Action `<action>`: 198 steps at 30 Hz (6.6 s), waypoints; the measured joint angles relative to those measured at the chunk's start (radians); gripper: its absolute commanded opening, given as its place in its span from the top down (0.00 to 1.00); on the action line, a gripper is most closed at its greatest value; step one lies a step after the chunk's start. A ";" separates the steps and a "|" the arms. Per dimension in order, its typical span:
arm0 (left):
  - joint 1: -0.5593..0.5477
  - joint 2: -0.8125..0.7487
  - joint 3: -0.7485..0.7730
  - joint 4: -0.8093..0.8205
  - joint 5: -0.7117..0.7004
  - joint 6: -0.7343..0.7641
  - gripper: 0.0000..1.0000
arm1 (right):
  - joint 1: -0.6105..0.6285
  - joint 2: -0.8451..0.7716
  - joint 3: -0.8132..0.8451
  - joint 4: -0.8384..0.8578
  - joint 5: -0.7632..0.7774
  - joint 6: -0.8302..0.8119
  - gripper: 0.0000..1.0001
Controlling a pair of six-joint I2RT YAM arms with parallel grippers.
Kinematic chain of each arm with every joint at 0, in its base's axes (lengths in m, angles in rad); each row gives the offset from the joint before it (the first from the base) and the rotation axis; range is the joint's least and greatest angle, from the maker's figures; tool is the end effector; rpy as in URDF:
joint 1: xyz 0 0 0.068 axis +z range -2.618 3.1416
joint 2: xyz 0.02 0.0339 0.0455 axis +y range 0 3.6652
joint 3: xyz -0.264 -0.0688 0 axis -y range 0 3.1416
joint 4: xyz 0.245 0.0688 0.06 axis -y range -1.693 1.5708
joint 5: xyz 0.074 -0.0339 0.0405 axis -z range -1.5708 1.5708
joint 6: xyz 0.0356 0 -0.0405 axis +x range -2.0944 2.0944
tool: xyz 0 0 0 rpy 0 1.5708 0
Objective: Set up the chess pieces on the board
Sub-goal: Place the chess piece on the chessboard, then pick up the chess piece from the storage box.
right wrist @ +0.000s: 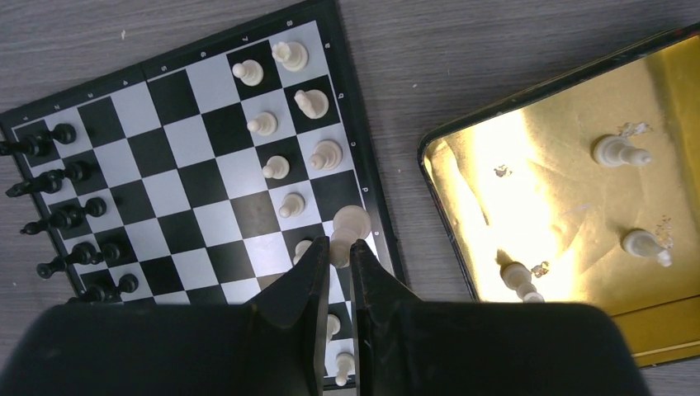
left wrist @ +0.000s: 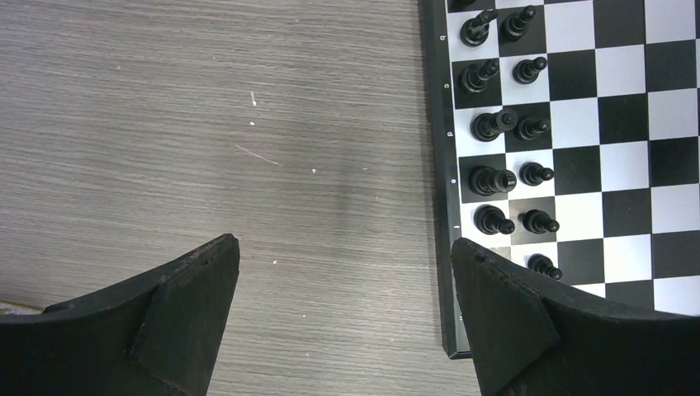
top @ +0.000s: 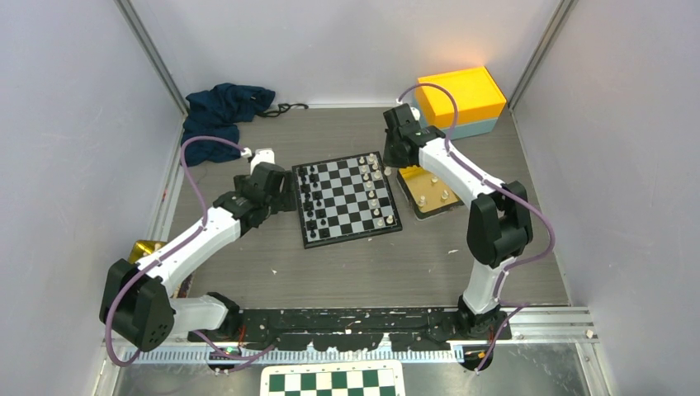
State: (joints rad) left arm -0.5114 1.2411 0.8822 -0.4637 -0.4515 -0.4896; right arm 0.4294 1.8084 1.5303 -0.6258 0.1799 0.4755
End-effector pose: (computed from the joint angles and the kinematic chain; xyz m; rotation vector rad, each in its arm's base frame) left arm 0.2318 -0.1123 0.2557 -0.1809 2.2840 0.0299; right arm 0.3678 0.1614 0.2749 0.1336 2.4587 0.1730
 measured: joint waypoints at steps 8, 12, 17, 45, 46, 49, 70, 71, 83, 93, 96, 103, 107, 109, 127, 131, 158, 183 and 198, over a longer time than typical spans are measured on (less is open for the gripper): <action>0.000 -0.002 -0.005 0.000 0.000 0.000 0.00 | 0.021 0.053 0.000 0.002 -0.009 0.006 0.99; 0.000 -0.005 -0.006 0.000 0.000 0.000 0.00 | 0.023 0.071 0.000 0.005 -0.017 0.006 0.99; 0.000 -0.006 -0.006 0.000 0.000 0.000 0.00 | 0.027 0.085 0.000 0.015 -0.024 0.006 0.99; 0.000 -0.010 -0.006 0.000 0.000 0.000 0.00 | 0.034 0.153 -0.008 0.071 -0.048 0.005 0.99; 0.000 -0.010 -0.006 0.000 0.000 0.000 0.00 | 0.034 0.155 -0.008 0.072 -0.048 0.005 0.99; 0.000 -0.010 -0.006 0.000 0.000 0.000 0.00 | 0.034 0.156 -0.008 0.073 -0.049 0.005 0.99; -0.002 -0.010 -0.011 0.002 0.000 0.000 0.00 | 0.034 0.156 -0.008 0.073 -0.051 -0.001 0.82; -0.002 -0.010 -0.012 0.001 0.000 0.000 0.00 | 0.034 0.156 -0.008 0.073 -0.051 -0.002 0.81; -0.004 -0.010 -0.016 0.002 0.000 0.000 0.00 | 0.034 0.156 -0.009 0.073 -0.056 -0.003 0.69; -0.004 -0.010 -0.016 0.002 0.000 0.000 0.00 | 0.040 0.156 -0.009 0.072 -0.058 -0.014 0.68; -0.004 -0.011 -0.019 0.002 0.000 0.000 0.00 | 0.041 0.156 -0.009 0.072 -0.053 -0.021 0.68; -0.004 -0.014 -0.022 0.002 0.000 -0.001 0.00 | 0.041 0.154 -0.023 0.067 -0.036 -0.029 0.68; -0.004 -0.015 -0.022 0.002 0.000 -0.001 0.00 | 0.041 0.148 -0.025 0.062 -0.029 -0.029 0.68; -0.004 -0.016 -0.022 0.002 0.000 -0.001 0.00 | 0.041 0.140 -0.025 0.060 -0.026 -0.029 0.68; -0.004 -0.017 -0.022 0.002 0.004 -0.003 0.00 | 0.030 -0.093 -0.055 0.026 0.092 -0.032 0.67; -0.004 -0.017 -0.022 0.002 0.004 -0.003 0.00 | -0.004 -0.148 -0.116 0.026 0.139 -0.027 0.67; -0.006 -0.017 -0.022 0.002 0.004 -0.003 0.00 | -0.112 -0.225 -0.380 0.008 0.143 0.055 0.67; -0.010 -0.016 -0.022 0.002 0.007 -0.003 0.00 | -0.116 -0.171 -0.413 0.058 0.105 0.058 0.58; -0.010 -0.008 -0.022 0.001 0.007 -0.003 0.00 | -0.133 -0.139 -0.415 0.084 0.088 0.058 0.65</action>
State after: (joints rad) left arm -0.5217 1.2335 0.8604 -0.4625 -0.4442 -0.4927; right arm 0.2962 1.6695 1.1152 -0.5419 0.2680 0.5335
